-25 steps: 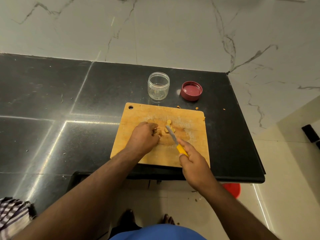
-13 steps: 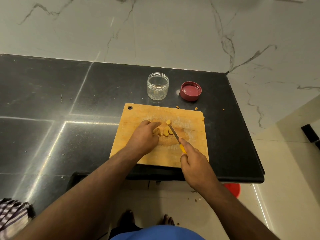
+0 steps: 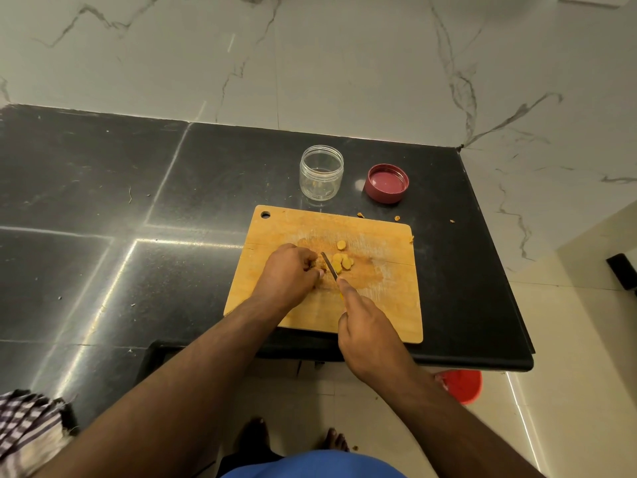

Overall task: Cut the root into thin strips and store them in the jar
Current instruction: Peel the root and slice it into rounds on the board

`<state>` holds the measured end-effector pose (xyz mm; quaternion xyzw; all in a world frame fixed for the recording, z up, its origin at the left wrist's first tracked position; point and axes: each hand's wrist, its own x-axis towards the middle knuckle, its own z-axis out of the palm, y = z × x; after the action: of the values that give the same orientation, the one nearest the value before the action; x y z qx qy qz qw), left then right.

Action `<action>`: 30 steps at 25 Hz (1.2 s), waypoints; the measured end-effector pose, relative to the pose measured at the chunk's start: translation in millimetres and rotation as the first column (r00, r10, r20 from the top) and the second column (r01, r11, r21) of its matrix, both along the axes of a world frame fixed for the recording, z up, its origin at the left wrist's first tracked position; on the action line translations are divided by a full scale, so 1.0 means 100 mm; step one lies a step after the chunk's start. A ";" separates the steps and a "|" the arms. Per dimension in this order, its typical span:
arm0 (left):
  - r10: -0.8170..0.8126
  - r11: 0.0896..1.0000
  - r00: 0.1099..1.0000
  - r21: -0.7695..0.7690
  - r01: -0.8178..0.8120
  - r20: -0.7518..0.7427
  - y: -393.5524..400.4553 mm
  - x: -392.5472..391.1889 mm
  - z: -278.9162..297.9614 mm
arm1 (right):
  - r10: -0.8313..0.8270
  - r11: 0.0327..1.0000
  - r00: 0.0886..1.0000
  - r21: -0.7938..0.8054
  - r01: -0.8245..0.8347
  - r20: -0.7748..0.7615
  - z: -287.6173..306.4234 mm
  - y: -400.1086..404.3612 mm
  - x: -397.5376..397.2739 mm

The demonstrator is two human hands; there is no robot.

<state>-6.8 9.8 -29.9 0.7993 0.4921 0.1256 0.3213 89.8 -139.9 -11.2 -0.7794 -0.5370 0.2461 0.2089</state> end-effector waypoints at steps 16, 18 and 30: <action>-0.026 1.000 0.999 0.000 0.026 -0.037 0.04 0.01 0.01 | 0.061 0.995 0.998 -0.082 -0.058 0.023 0.04 0.13 -0.04; -0.028 1.000 1.000 -0.007 0.028 -0.005 0.04 0.02 0.00 | 0.060 0.993 0.998 -0.106 -0.060 0.001 0.02 0.20 -0.01; 0.006 0.998 1.000 -0.064 -0.005 0.024 0.04 0.00 -0.01 | -0.087 0.994 0.981 0.058 0.098 -0.171 -0.02 -0.23 0.10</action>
<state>-7.2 14.2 -31.1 0.7858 0.4941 0.1202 0.3521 99.4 -162.5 -13.7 -0.7726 -0.4886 0.2832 0.2901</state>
